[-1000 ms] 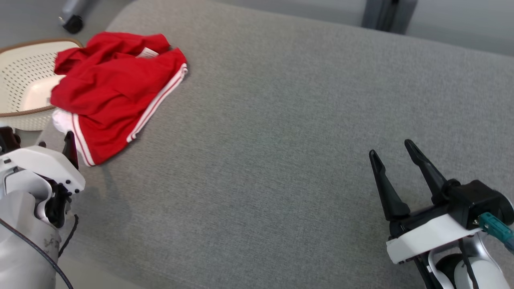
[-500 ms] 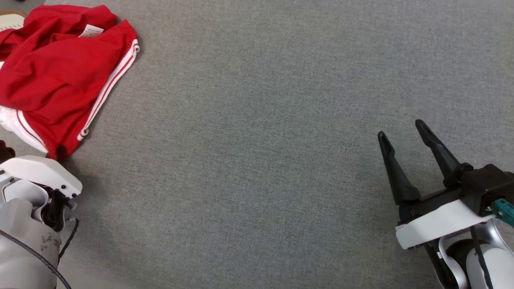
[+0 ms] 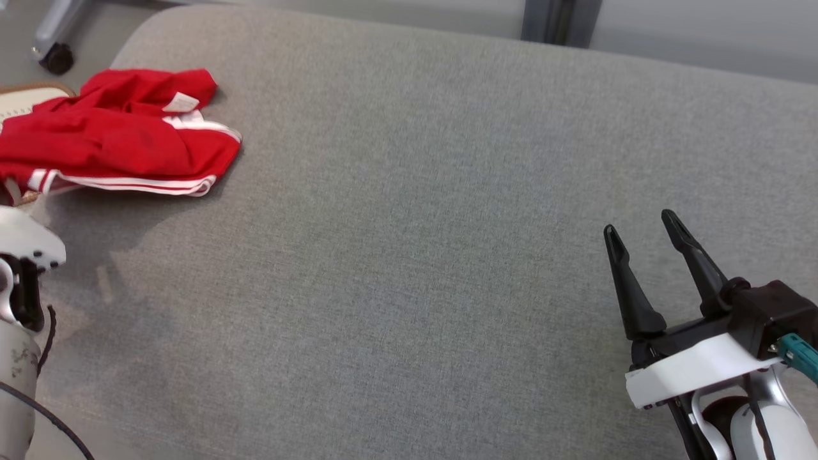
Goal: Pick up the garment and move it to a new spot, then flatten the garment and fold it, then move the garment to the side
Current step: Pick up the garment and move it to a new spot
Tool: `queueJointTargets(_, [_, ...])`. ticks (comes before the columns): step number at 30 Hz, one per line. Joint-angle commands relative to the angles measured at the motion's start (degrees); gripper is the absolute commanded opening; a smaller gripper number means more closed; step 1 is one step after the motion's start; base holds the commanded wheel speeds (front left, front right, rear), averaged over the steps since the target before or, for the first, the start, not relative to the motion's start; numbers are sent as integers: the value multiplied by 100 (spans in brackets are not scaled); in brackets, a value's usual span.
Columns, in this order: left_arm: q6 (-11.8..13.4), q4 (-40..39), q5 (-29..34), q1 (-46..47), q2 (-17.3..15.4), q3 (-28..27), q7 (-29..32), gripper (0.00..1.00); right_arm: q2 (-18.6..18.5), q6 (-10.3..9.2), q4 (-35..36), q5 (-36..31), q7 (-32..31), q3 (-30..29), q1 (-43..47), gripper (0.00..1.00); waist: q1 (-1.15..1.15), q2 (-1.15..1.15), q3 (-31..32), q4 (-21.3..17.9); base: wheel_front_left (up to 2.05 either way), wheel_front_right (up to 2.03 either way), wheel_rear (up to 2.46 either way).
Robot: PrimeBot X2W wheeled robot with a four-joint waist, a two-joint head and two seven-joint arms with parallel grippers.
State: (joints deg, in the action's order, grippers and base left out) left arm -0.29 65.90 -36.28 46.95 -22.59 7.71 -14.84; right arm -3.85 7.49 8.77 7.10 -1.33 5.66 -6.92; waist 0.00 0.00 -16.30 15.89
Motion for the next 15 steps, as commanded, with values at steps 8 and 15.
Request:
queueJointTargets(8, [564,-2390,745,-1084,116,27,-30,0,76,2,-223,209,262,-68,327,100,0,0,792,-208,0,0,0])
queueJointTargets(15, [915,-4280,1080,-2183,470,552,195,0,79,2,-295,401,354,-62,386,100,0,0,971,-544,0,0,0])
